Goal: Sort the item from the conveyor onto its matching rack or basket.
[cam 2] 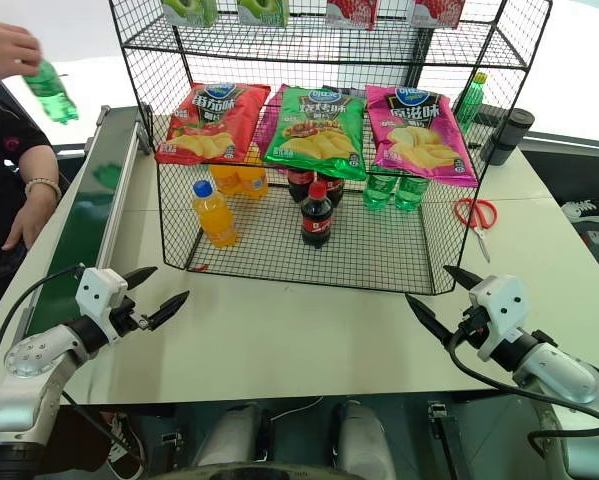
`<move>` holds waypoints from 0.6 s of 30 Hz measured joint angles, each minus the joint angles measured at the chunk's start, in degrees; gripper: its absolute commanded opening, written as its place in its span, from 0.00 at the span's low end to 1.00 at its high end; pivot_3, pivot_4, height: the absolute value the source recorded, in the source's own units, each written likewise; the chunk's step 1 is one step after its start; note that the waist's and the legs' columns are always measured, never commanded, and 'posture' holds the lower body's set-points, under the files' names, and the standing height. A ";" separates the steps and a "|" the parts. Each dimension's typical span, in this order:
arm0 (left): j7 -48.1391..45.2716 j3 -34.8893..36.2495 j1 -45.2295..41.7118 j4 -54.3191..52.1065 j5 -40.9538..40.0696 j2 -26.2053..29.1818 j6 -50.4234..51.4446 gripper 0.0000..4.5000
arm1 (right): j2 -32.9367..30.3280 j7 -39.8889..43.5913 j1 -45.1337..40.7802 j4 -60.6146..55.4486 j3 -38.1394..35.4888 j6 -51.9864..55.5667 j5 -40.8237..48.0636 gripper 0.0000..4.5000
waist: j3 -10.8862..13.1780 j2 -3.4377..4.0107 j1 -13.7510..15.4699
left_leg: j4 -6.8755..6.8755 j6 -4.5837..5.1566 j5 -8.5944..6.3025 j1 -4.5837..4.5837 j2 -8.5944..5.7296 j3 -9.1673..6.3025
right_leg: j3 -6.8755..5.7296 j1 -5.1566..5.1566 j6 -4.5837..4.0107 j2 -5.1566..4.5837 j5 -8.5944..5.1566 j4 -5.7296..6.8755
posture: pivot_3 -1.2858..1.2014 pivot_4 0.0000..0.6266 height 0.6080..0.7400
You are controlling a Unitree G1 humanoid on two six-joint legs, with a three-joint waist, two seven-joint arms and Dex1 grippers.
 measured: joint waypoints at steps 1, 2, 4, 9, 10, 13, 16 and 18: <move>0.07 0.00 0.16 -0.04 0.00 0.00 0.00 1.00 | 0.00 0.22 -0.02 0.55 0.00 -0.28 -0.08 0.99 | 0.00 0.00 0.00 | 0.00 0.00 0.00 0.00 0.00 0.00 | 0.00 0.01 0.00 0.00 0.00 0.00 | 0.52 0.24 1.00; 0.17 0.02 0.28 -0.04 0.00 0.00 0.01 1.00 | 0.00 0.45 -0.03 0.97 0.00 -0.46 -0.30 0.99 | 0.00 0.00 0.02 | 0.00 0.00 0.00 0.00 0.00 0.01 | 0.00 0.00 0.00 0.00 0.00 0.00 | 0.52 0.24 1.00; 0.49 0.14 0.42 -0.05 -0.06 0.00 0.03 1.00 | 0.01 0.82 -0.13 1.72 0.02 -0.84 -0.46 0.99 | 0.00 0.00 0.03 | 0.01 0.00 0.00 0.00 0.00 0.00 | 0.00 0.01 0.00 0.00 0.00 0.00 | 0.52 0.24 1.00; 2.02 2.47 0.60 -1.16 -1.81 -0.13 1.00 1.00 | 0.01 1.60 -0.77 3.10 0.89 -1.44 -0.98 0.99 | 0.00 0.00 -0.03 | 0.01 0.00 0.00 0.01 0.00 0.00 | 0.01 0.00 0.00 0.00 0.00 0.02 | 0.52 0.24 1.00; 2.37 3.07 0.60 -1.62 -2.36 -0.13 1.52 1.00 | 0.01 1.60 -1.02 3.21 0.89 -1.51 -0.98 0.99 | 0.00 0.00 -0.04 | 0.01 0.00 0.00 0.02 0.00 0.00 | 0.01 0.01 0.00 0.00 0.00 0.02 | 0.52 0.24 1.00; 3.36 4.71 0.73 -2.10 -3.19 -0.13 2.37 1.00 | 0.01 1.62 -1.43 3.21 0.90 -1.83 -0.99 0.99 | 0.00 0.00 0.00 | 0.01 0.00 0.00 0.02 0.01 0.00 | 0.01 0.01 0.00 0.01 0.00 0.03 | 0.52 0.24 1.00; 4.72 5.88 0.72 -2.36 -3.99 -0.51 3.46 1.00 | 0.01 1.60 -1.72 3.21 0.98 -1.85 -0.99 0.99 | 0.00 0.00 0.00 | 0.03 0.00 0.00 0.02 0.00 0.01 | 0.01 0.02 0.00 0.00 0.00 0.03 | 0.52 0.24 1.00; 6.80 7.30 0.18 -2.42 -5.00 -1.01 4.91 1.00 | 0.00 1.56 -2.17 3.15 1.52 -1.80 -1.00 0.99 | 0.00 -0.01 0.01 | 0.04 0.00 0.00 0.02 0.00 0.00 | 0.01 0.03 0.00 0.00 0.01 0.03 | 0.52 0.24 1.00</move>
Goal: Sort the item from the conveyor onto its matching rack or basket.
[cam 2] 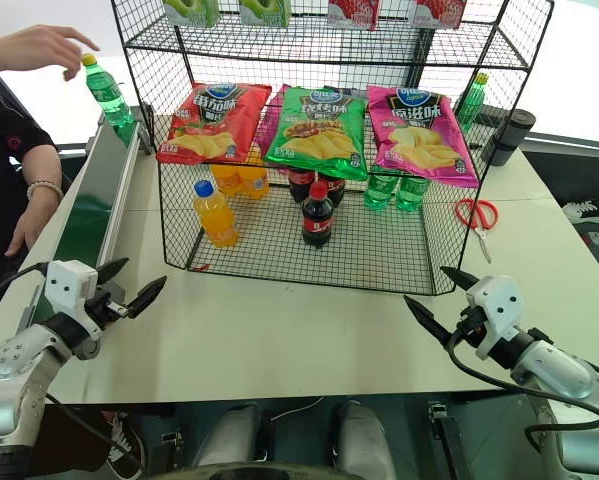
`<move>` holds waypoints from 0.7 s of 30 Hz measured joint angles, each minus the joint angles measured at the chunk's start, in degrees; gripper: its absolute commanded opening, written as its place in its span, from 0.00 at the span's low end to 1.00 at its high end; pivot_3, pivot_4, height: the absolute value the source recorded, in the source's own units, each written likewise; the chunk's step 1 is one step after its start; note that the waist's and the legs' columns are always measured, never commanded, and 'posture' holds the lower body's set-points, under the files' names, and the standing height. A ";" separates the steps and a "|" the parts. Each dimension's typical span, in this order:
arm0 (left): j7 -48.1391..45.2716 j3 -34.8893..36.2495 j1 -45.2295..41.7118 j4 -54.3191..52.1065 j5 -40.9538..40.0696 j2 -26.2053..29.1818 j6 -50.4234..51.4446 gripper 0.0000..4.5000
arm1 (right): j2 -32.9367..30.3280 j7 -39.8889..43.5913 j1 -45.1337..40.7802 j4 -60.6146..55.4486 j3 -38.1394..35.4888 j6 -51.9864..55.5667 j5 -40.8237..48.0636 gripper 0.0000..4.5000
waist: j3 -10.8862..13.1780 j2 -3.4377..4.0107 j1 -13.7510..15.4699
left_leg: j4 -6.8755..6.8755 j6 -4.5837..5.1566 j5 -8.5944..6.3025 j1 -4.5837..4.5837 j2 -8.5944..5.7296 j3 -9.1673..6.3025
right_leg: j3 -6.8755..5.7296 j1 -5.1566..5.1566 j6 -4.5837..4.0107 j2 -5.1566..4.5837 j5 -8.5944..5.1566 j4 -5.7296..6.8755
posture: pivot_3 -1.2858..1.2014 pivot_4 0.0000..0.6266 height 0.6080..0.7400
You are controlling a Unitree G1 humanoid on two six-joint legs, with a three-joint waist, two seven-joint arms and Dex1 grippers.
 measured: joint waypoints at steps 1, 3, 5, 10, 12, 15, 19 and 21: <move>0.64 0.55 -0.43 0.00 -0.27 -0.11 0.60 1.00 | 0.00 -0.01 -0.24 -0.11 0.28 0.08 0.00 0.99 | 0.00 0.00 0.02 | 0.01 0.00 0.00 0.00 0.00 0.00 | 0.00 0.00 0.00 0.00 0.00 0.01 | 0.52 0.24 1.00; 2.83 2.72 -1.66 0.06 -1.49 -0.26 2.29 1.00 | -0.01 -0.16 -1.23 -1.27 0.89 1.04 0.02 0.99 | 0.00 0.00 0.00 | 0.04 0.00 0.00 0.00 0.00 -0.01 | 0.00 0.00 0.00 0.00 0.00 0.05 | 0.52 0.24 1.00; 4.72 5.23 -2.58 0.20 -2.72 -0.57 3.11 1.00 | -0.06 -0.48 -2.60 -2.84 1.93 1.68 0.07 0.99 | 0.00 -0.01 -0.13 | 0.05 0.00 0.00 0.02 0.01 0.00 | 0.02 0.00 0.00 0.01 0.00 0.07 | 0.52 0.24 1.00; 10.31 8.93 -3.97 2.95 -3.38 -2.79 3.16 1.00 | 0.59 -1.45 -5.12 -6.91 6.45 4.61 0.20 0.99 | -0.02 -0.04 -0.05 | 0.06 0.00 0.00 0.01 0.01 0.00 | 0.01 0.01 0.01 0.02 0.01 0.07 | 0.52 0.24 1.00; 13.08 8.98 -4.19 5.13 -0.93 -3.04 1.66 1.00 | 1.89 -2.51 -6.08 -8.50 8.89 6.23 0.28 0.99 | -0.06 -0.11 -0.03 | 0.07 0.00 0.00 0.01 0.01 0.00 | 0.01 0.01 0.00 0.03 0.01 0.07 | 0.52 0.24 1.00; 17.17 9.06 -5.43 7.25 2.10 -5.02 -1.39 1.00 | 4.48 -3.56 -7.16 -11.17 14.03 8.26 1.04 0.99 | -0.10 -0.19 0.08 | 0.09 0.00 0.00 -0.02 0.01 -0.02 | -0.01 0.01 0.00 0.01 0.01 0.07 | 0.52 0.24 1.00; 20.24 9.07 -7.05 8.70 3.72 -6.79 -4.42 1.00 | 6.44 -4.31 -7.14 -14.17 20.14 9.97 1.18 0.99 | -0.18 -0.31 0.04 | 0.11 0.00 0.00 -0.02 -0.01 -0.01 | -0.01 0.01 0.01 -0.05 0.01 0.07 | 0.52 0.24 1.00; 20.99 8.92 -8.13 9.05 3.81 -7.73 -5.09 1.00 | 7.83 -4.80 -7.04 -15.61 23.16 10.99 1.38 0.99 | -0.20 -0.34 -0.01 | 0.12 0.00 0.00 -0.02 -0.01 -0.01 | -0.01 0.01 0.01 -0.07 0.02 0.08 | 0.52 0.24 1.00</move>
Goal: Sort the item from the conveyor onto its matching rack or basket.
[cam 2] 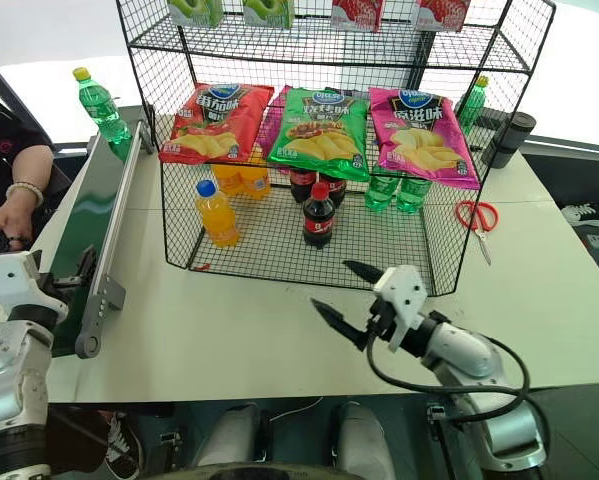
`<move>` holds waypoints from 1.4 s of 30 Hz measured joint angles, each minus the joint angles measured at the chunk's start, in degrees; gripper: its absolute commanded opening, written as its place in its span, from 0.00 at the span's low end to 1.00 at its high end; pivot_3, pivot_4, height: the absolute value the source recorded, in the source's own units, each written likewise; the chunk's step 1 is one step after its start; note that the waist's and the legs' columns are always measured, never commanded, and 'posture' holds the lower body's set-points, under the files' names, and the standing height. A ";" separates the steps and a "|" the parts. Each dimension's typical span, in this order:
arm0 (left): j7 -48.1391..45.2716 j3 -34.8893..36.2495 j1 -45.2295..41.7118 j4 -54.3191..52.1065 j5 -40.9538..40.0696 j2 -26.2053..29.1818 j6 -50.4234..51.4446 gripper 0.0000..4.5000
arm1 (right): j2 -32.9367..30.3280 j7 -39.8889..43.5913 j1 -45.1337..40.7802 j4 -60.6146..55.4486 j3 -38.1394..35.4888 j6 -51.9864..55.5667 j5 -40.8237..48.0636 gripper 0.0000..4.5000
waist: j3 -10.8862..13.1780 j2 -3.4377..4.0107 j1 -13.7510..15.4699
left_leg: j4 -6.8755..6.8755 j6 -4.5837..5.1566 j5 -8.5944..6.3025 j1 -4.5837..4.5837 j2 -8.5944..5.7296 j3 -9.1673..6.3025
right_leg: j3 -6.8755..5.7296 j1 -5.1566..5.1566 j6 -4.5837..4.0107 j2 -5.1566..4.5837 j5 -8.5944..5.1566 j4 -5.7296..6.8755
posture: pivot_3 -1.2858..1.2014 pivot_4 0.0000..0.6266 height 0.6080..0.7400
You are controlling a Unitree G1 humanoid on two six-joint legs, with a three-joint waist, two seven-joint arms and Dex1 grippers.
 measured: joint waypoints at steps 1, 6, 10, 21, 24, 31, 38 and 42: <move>0.26 -0.15 -0.29 0.16 0.03 -0.28 -0.19 1.00 | 0.67 -0.26 -0.03 -0.40 0.96 0.49 0.36 0.99 | 0.00 -0.01 -0.02 | 0.00 0.00 0.00 0.00 0.00 0.00 | 0.00 0.00 0.00 -0.01 0.00 0.01 | 0.52 0.24 1.00; 1.40 -1.22 -0.50 0.36 0.66 -2.01 -0.72 1.00 | 1.30 -0.78 -1.40 -0.50 1.46 1.44 0.93 0.99 | -0.01 -0.03 -0.08 | 0.03 0.00 0.00 0.00 0.00 0.01 | 0.00 0.00 0.00 0.01 0.01 0.02 | 0.52 0.24 1.00; 2.14 -1.24 -0.48 0.36 1.24 -2.98 -1.32 1.00 | 1.30 -0.64 -1.68 -0.44 1.64 1.46 0.96 0.99 | -0.01 -0.03 -0.06 | 0.03 0.00 0.00 0.00 0.01 0.00 | -0.01 -0.01 0.00 0.03 0.01 0.03 | 0.52 0.24 1.00; 4.02 -1.21 -0.77 2.14 2.34 -3.39 -3.53 1.00 | 1.32 0.30 -1.69 0.42 1.96 1.56 1.13 0.99 | -0.02 -0.03 -0.06 | 0.03 0.00 0.00 0.00 0.00 0.00 | -0.02 -0.01 0.00 0.02 0.01 0.03 | 0.52 0.24 1.00; 4.34 -1.11 -1.68 2.89 2.13 -4.24 -4.21 1.00 | 1.45 0.41 -1.72 0.50 1.98 1.56 1.22 0.99 | -0.02 -0.04 -0.01 | 0.03 0.00 0.00 -0.01 0.00 0.00 | -0.02 0.00 0.00 0.02 0.01 0.03 | 0.52 0.24 1.00; 5.63 -0.97 -2.72 5.10 1.46 -4.87 -5.02 1.00 | 1.58 0.68 -2.04 1.33 1.97 1.48 1.29 0.99 | -0.02 -0.04 -0.08 | 0.03 0.00 0.00 0.00 0.01 0.00 | -0.03 -0.01 0.00 0.04 0.01 0.04 | 0.52 0.24 1.00; 6.48 -0.87 -3.65 6.85 1.24 -5.17 -6.60 1.00 | 1.81 -0.37 -2.18 1.93 1.89 1.76 0.93 0.99 | -0.02 -0.06 -0.05 | 0.03 0.00 0.00 -0.01 0.00 0.00 | -0.03 -0.01 0.00 0.02 0.01 0.03 | 0.52 0.24 1.00; 6.51 -0.87 -3.65 6.92 1.25 -5.17 -7.01 1.00 | 1.19 -0.75 -2.35 1.70 1.98 2.87 0.71 0.99 | -0.02 -0.05 -0.05 | 0.03 0.00 0.00 -0.01 0.01 0.00 | -0.03 -0.01 0.00 0.02 0.01 0.03 | 0.52 0.24 1.00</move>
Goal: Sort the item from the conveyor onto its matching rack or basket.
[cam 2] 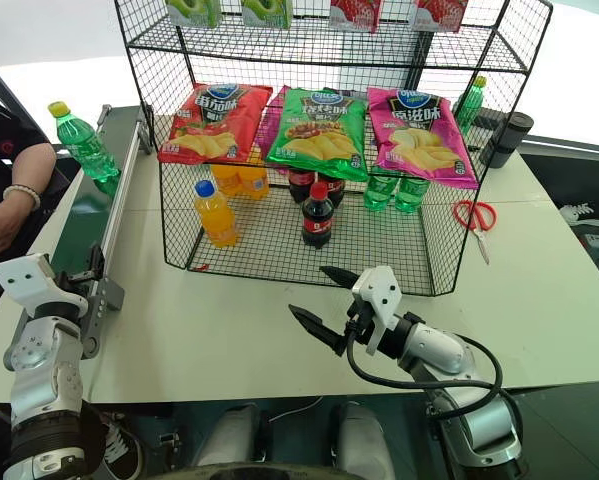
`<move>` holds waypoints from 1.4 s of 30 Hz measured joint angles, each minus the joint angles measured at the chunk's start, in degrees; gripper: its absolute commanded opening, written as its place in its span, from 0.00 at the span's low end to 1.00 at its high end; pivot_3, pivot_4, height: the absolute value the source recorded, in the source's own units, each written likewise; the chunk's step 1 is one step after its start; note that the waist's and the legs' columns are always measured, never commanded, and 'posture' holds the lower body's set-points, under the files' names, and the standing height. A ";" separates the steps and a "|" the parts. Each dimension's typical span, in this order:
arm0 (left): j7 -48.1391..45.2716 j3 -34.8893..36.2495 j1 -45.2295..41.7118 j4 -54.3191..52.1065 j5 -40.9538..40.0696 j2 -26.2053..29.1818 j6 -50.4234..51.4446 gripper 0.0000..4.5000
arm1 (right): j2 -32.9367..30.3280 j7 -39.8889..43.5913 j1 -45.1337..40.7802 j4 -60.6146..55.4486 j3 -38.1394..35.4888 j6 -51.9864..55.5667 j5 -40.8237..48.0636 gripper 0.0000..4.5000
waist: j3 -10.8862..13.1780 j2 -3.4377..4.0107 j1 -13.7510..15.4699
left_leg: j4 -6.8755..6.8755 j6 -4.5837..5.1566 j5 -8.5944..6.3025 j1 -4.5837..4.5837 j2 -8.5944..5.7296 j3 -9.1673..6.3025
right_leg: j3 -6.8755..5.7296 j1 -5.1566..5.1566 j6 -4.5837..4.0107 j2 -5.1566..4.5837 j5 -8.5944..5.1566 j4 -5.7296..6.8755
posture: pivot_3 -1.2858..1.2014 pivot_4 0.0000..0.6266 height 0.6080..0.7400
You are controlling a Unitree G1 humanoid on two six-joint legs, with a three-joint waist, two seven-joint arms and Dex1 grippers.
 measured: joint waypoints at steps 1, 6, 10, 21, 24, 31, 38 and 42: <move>0.00 0.00 0.00 0.03 0.00 0.00 -0.05 1.00 | -0.02 -0.22 -0.07 -0.23 0.00 0.33 -0.09 0.99 | 0.00 0.00 0.00 | 0.00 0.00 0.00 0.00 0.00 0.00 | 0.00 0.00 0.00 0.00 0.00 0.00 | 0.52 0.24 1.00; 0.00 -0.01 0.01 0.08 0.01 0.00 -0.33 1.00 | -1.52 -0.60 -0.89 -1.52 0.06 1.82 -0.32 0.99 | 0.00 0.00 0.00 | 0.00 0.00 0.00 0.00 0.00 0.00 | 0.00 0.00 0.00 -0.02 0.00 0.00 | 0.52 0.24 1.00; -0.04 -0.03 0.00 0.32 0.03 0.00 -1.35 1.00 | -1.51 -0.07 -1.29 -1.70 0.12 3.54 0.69 0.99 | 0.00 0.00 0.00 | 0.00 0.00 0.00 -0.01 0.00 0.00 | 0.00 -0.01 0.00 -0.04 0.00 0.00 | 0.52 0.24 1.00; 0.48 -0.04 -0.12 1.30 0.03 0.00 -2.15 1.00 | -0.92 0.32 -2.28 -1.70 0.65 4.54 2.60 0.99 | 0.01 -0.01 0.00 | 0.00 0.00 0.00 -0.02 0.01 -0.01 | -0.01 -0.01 0.00 -0.06 0.00 -0.01 | 0.52 0.24 1.00; 1.06 -0.03 -0.39 1.65 0.04 0.01 -2.18 1.00 | -0.84 0.32 -2.50 -1.70 0.93 4.84 2.67 0.99 | 0.01 -0.01 0.00 | 0.00 0.00 0.00 -0.01 0.00 -0.01 | -0.01 -0.01 0.00 -0.07 0.00 -0.01 | 0.52 0.24 1.00; 1.50 -0.03 -0.65 2.13 0.12 0.05 -2.49 1.00 | -0.75 0.33 -2.57 -1.70 1.27 4.84 2.66 0.99 | 0.01 -0.01 0.00 | 0.00 0.00 0.00 -0.02 0.00 -0.01 | -0.02 -0.01 0.00 -0.08 0.00 -0.01 | 0.52 0.24 1.00; 1.76 -0.03 -0.67 2.15 0.34 0.04 -2.94 1.00 | -0.75 0.49 -3.07 -1.70 1.43 4.84 2.66 0.99 | 0.01 -0.01 0.00 | 0.00 0.00 0.00 -0.02 0.00 -0.01 | -0.02 -0.01 0.00 -0.10 0.00 -0.02 | 0.52 0.24 1.00; 2.27 -0.03 -0.67 2.15 0.46 0.04 -3.63 1.00 | -0.72 0.47 -3.10 -1.70 1.65 4.86 2.66 0.99 | 0.01 -0.01 0.00 | 0.00 0.00 0.00 -0.02 0.00 -0.01 | -0.02 -0.01 0.00 -0.11 0.00 -0.02 | 0.52 0.24 1.00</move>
